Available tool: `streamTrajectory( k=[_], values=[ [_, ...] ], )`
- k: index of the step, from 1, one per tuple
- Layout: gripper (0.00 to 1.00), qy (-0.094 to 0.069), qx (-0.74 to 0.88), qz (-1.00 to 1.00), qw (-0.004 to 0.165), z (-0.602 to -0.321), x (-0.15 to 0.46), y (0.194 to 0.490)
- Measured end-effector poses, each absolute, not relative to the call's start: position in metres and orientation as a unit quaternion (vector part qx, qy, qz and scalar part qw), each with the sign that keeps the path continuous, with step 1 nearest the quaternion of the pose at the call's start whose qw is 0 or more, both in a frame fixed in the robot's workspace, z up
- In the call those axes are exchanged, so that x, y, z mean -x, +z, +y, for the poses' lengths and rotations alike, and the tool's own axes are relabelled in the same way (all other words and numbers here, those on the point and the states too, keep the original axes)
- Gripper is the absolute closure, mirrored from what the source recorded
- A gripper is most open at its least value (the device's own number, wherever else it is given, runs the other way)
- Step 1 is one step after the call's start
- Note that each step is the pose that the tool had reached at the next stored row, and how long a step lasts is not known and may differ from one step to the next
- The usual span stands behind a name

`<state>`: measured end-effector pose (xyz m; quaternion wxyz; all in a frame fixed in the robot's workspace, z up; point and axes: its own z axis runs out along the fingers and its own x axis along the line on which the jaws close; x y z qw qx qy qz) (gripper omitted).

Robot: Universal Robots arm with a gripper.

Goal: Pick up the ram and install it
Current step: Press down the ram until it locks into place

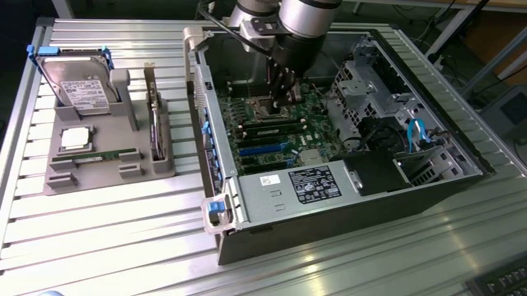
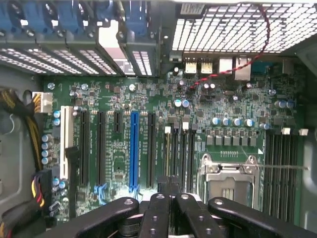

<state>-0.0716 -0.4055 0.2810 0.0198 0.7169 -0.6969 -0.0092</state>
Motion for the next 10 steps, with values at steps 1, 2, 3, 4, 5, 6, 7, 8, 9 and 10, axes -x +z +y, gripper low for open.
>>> streamTrajectory(
  k=[1, 2, 3, 4, 5, 6, 7, 8, 9, 10],
  values=[
    [0.89, -0.009, -0.717, -0.697, 0.020, -0.405, 0.069, 0.282],
    [0.89, -0.009, -0.717, -0.697, 0.020, -0.405, 0.064, 0.283],
    [0.89, -0.009, -0.717, -0.696, 0.020, -0.405, 0.060, 0.284],
    [0.89, -0.009, -0.717, -0.696, 0.020, -0.405, 0.057, 0.285],
    [0.89, -0.009, -0.717, -0.696, 0.020, -0.406, 0.055, 0.285],
    [0.89, -0.009, -0.717, -0.696, 0.020, -0.406, 0.053, 0.286],
    [0.89, -0.009, -0.717, -0.696, 0.020, -0.406, 0.051, 0.286],
    [0.89, -0.009, -0.717, -0.696, 0.020, -0.406, 0.048, 0.287],
    [0.89, -0.009, -0.717, -0.696, 0.020, -0.406, 0.045, 0.288],
    [0.89, -0.009, -0.717, -0.696, 0.020, -0.405, 0.043, 0.289]
  ],
)
